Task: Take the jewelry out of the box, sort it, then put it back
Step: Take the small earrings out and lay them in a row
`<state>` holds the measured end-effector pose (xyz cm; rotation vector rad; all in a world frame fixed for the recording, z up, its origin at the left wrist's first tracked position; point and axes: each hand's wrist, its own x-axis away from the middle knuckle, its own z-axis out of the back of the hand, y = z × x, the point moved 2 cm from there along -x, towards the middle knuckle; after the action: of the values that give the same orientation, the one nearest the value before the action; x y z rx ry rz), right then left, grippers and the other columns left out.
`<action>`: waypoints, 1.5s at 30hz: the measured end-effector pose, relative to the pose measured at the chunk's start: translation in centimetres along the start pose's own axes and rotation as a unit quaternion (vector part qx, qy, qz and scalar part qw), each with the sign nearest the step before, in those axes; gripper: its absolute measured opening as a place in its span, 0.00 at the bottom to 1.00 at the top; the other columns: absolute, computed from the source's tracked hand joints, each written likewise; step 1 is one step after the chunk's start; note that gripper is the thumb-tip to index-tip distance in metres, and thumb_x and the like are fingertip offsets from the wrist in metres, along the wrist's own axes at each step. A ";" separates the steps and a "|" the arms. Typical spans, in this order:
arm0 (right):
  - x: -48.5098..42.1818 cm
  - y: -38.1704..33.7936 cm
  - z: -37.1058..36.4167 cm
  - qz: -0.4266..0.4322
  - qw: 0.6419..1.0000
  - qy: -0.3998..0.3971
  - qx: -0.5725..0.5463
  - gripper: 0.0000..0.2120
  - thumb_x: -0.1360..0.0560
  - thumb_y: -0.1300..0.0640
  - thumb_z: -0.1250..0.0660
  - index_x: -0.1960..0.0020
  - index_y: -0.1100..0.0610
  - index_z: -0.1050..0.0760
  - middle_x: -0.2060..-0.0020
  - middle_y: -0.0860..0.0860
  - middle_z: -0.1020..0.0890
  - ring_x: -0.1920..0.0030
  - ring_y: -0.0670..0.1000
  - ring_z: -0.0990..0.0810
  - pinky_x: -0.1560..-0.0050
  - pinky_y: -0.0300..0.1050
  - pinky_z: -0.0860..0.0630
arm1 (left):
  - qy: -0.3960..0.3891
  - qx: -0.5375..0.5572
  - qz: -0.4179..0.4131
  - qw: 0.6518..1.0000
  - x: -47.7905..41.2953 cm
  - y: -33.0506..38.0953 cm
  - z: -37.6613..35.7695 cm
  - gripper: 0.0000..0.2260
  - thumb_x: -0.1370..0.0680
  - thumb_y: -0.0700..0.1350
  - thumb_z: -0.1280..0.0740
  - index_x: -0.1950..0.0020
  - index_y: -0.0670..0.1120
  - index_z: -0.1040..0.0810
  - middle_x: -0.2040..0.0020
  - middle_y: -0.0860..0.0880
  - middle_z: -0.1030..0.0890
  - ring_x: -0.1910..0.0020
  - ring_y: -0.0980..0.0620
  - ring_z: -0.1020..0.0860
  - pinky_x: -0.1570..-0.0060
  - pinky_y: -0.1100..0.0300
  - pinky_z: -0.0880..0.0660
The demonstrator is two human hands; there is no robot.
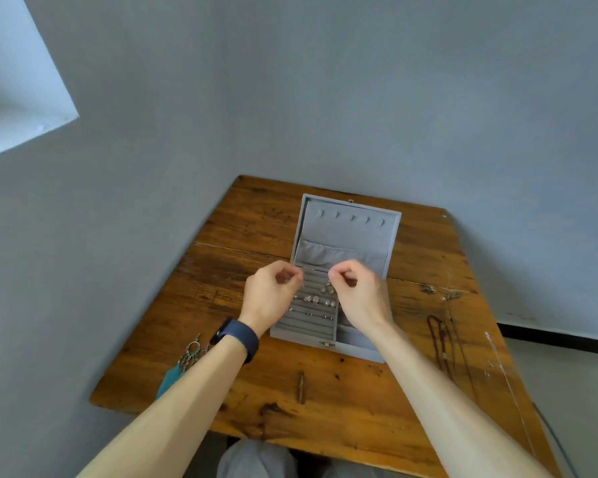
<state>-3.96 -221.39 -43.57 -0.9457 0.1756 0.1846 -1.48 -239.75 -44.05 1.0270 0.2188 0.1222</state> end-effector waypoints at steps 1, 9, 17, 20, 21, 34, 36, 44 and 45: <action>1.0 -0.2 0.4 -0.001 1.000 0.005 -0.019 0.03 0.22 0.53 0.31 0.53 0.46 0.20 0.62 0.36 0.18 0.57 0.29 0.23 0.62 0.22 0.31 | -0.004 0.016 -0.001 1.000 1.0 0.1 0.5 0.03 0.22 0.49 0.30 0.53 0.56 0.17 0.58 0.60 0.18 0.55 0.66 0.22 0.61 0.77 0.30; 10.5 -0.1 -1.3 -0.019 0.998 -0.002 -0.058 0.02 0.23 0.48 0.29 0.52 0.43 0.18 0.58 0.34 0.17 0.53 0.35 0.20 0.57 0.26 0.27 | -0.048 0.011 -0.004 0.999 9.4 -1.5 2.8 0.01 0.23 0.52 0.29 0.53 0.57 0.17 0.58 0.64 0.16 0.54 0.68 0.20 0.57 0.77 0.29; 17.5 -0.6 -3.6 -0.028 0.994 -0.006 -0.107 0.03 0.23 0.51 0.29 0.51 0.44 0.17 0.56 0.33 0.16 0.50 0.36 0.20 0.52 0.24 0.29 | -0.067 0.073 0.031 0.995 14.6 -3.1 4.1 0.02 0.23 0.49 0.29 0.51 0.54 0.17 0.55 0.59 0.15 0.52 0.63 0.20 0.53 0.69 0.27; 19.0 -0.9 -3.4 -0.038 0.981 -0.012 -0.191 0.04 0.24 0.52 0.28 0.51 0.44 0.16 0.57 0.38 0.14 0.52 0.39 0.17 0.53 0.27 0.26 | -0.098 0.182 0.073 0.976 16.0 -3.0 4.4 0.04 0.22 0.48 0.29 0.48 0.53 0.17 0.53 0.55 0.14 0.54 0.58 0.17 0.58 0.67 0.25; 19.3 -1.0 -3.2 -0.046 0.974 -0.017 -0.221 0.04 0.24 0.52 0.28 0.51 0.45 0.16 0.57 0.40 0.14 0.54 0.40 0.16 0.54 0.29 0.25 | -0.102 0.195 0.084 0.972 16.4 -3.1 4.4 0.05 0.21 0.49 0.30 0.47 0.53 0.17 0.52 0.54 0.14 0.54 0.56 0.16 0.59 0.65 0.25; 16.2 -1.5 -6.5 -0.063 0.996 -0.011 0.066 0.03 0.22 0.47 0.31 0.52 0.43 0.18 0.59 0.37 0.17 0.60 0.37 0.21 0.66 0.29 0.31 | -0.074 -0.023 0.028 0.997 15.9 -6.2 5.6 0.03 0.22 0.50 0.30 0.52 0.58 0.18 0.55 0.63 0.18 0.51 0.67 0.22 0.50 0.68 0.26; 15.3 -1.7 -7.0 -0.064 0.992 0.008 0.113 0.06 0.22 0.46 0.31 0.50 0.44 0.17 0.56 0.40 0.15 0.61 0.39 0.23 0.70 0.30 0.35 | -0.077 -0.073 0.018 0.994 15.0 -6.3 5.9 0.02 0.23 0.50 0.30 0.53 0.58 0.18 0.56 0.62 0.17 0.52 0.64 0.21 0.49 0.63 0.23; 13.7 -1.4 -7.6 -0.061 0.988 0.005 0.144 0.09 0.22 0.45 0.33 0.46 0.46 0.17 0.51 0.44 0.14 0.52 0.48 0.16 0.63 0.36 0.28 | -0.057 -0.183 0.006 0.981 11.7 -5.3 4.5 0.05 0.22 0.54 0.32 0.48 0.57 0.19 0.51 0.57 0.16 0.50 0.56 0.19 0.51 0.54 0.19; 13.7 -1.2 -7.6 -0.058 0.989 0.005 0.138 0.11 0.22 0.45 0.33 0.44 0.47 0.17 0.50 0.44 0.14 0.51 0.48 0.16 0.60 0.36 0.26 | -0.058 -0.194 0.004 0.979 11.3 -5.1 4.1 0.05 0.22 0.54 0.32 0.48 0.57 0.19 0.50 0.56 0.16 0.50 0.55 0.19 0.52 0.55 0.19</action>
<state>9.07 -227.18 -50.06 -0.6795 0.1507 0.0462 10.50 -243.55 -47.80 0.6431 0.0788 0.1074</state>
